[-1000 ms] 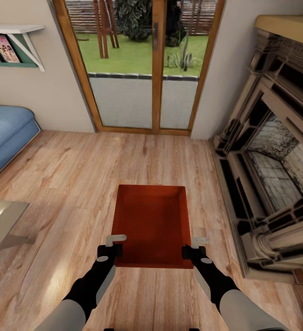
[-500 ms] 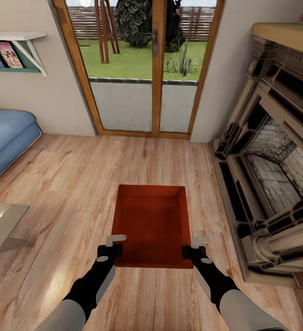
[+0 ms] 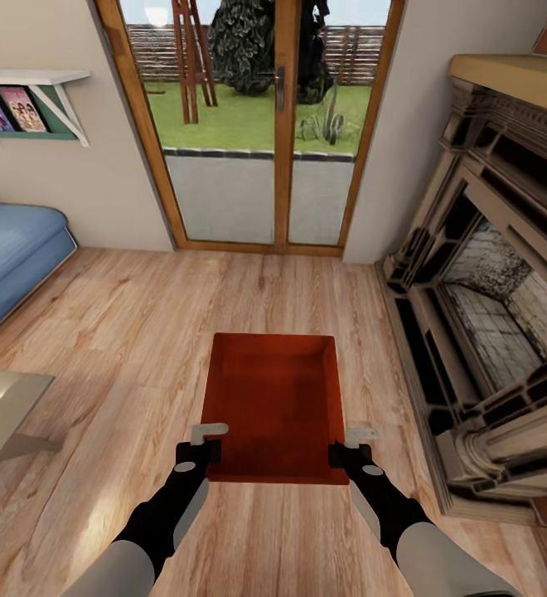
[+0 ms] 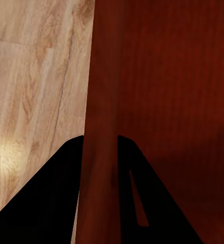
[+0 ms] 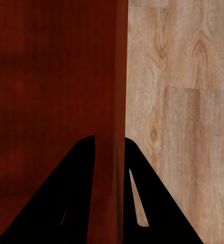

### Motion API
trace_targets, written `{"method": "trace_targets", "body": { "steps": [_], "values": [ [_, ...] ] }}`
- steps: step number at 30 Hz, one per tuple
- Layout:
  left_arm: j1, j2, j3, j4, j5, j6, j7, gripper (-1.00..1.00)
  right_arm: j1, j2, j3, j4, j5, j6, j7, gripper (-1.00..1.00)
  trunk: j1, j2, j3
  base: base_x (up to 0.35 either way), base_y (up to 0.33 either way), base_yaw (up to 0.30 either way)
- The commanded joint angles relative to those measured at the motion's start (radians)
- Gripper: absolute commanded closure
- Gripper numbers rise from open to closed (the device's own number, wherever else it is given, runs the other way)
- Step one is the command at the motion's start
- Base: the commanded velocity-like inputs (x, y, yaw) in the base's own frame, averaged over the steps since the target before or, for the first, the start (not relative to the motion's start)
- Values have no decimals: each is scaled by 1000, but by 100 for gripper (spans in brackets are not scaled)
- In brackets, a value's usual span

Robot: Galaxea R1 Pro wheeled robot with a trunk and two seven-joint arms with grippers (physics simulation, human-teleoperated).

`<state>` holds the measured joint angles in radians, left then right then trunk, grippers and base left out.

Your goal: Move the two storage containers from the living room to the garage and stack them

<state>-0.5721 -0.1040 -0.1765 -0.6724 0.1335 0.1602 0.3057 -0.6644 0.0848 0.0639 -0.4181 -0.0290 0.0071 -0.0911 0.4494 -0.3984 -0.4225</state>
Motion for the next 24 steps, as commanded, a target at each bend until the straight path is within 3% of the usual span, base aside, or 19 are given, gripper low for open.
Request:
{"method": "trace_targets", "body": {
  "steps": [1, 24],
  "values": [
    [0, 1, -7, 12, 9, 7, 20, 100, -1, 0, 0, -4, 9, 1, -42, 100, 1, -2, 0, 0, 0, 0],
    [0, 1, -6, 13, 9, 7, 20, 100, -1, 0, 0, -4, 8, 0, -42, 100, 1, -2, 35, 0, 0, 0]
  ]
}}
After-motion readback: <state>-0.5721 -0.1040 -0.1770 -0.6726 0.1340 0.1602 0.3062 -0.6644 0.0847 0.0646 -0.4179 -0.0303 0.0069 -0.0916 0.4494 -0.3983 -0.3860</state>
